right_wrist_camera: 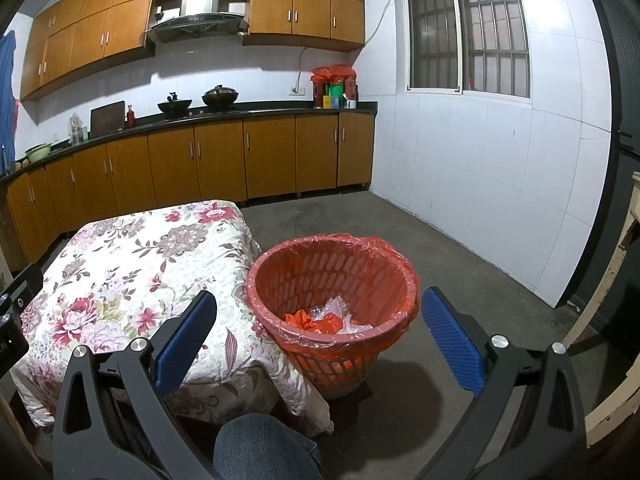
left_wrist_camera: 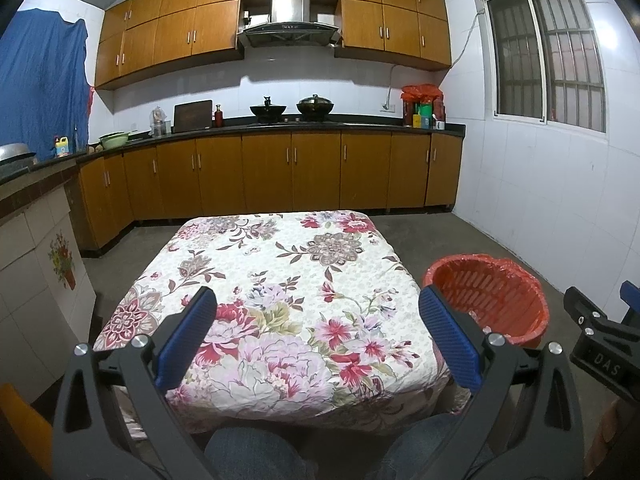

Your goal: Collect trash

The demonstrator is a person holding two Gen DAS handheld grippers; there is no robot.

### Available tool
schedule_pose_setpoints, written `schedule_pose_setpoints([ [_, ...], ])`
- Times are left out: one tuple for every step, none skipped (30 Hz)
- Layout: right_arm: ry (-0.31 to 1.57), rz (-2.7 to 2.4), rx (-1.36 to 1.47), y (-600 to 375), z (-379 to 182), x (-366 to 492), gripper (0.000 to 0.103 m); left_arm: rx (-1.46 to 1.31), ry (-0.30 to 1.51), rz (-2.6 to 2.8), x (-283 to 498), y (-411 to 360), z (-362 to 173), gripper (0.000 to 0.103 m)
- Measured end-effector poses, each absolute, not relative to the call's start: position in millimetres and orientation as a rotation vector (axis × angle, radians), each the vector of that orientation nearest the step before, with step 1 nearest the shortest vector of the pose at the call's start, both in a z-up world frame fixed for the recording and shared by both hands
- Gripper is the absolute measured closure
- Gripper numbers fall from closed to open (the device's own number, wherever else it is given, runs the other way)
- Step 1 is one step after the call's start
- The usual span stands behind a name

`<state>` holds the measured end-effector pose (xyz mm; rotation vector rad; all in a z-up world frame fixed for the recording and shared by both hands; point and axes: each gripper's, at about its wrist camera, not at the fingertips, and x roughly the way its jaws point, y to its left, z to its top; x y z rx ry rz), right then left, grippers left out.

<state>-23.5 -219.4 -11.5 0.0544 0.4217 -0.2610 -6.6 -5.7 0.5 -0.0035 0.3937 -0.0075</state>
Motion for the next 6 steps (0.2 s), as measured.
schedule_pose_setpoints([
  [0.422,-0.261,0.055,-219.5,-11.4,-23.5,0.002,-0.004,0.395,-0.008,-7.0,-5.3,0.0,0.004],
  [0.422,-0.261,0.055,-219.6,-11.2,-23.5,0.002,-0.005,0.394,-0.009,-6.8,-5.6,0.4,0.004],
  [0.422,-0.261,0.055,-219.6,-11.0,-23.4,0.002,-0.005,0.394,-0.009,-6.7,-5.3,0.0,0.004],
  [0.423,-0.262,0.055,-219.5,-11.2,-23.7,0.002,-0.005,0.394,-0.009,-6.6,-5.3,0.1,0.004],
  [0.423,-0.262,0.055,-219.4,-11.4,-24.0,0.002,-0.007,0.394,-0.010,-6.8,-5.0,-0.2,0.004],
  [0.423,-0.262,0.055,-219.9,-10.6,-23.4,0.002,-0.006,0.394,-0.010,-6.6,-5.2,0.1,0.004],
])
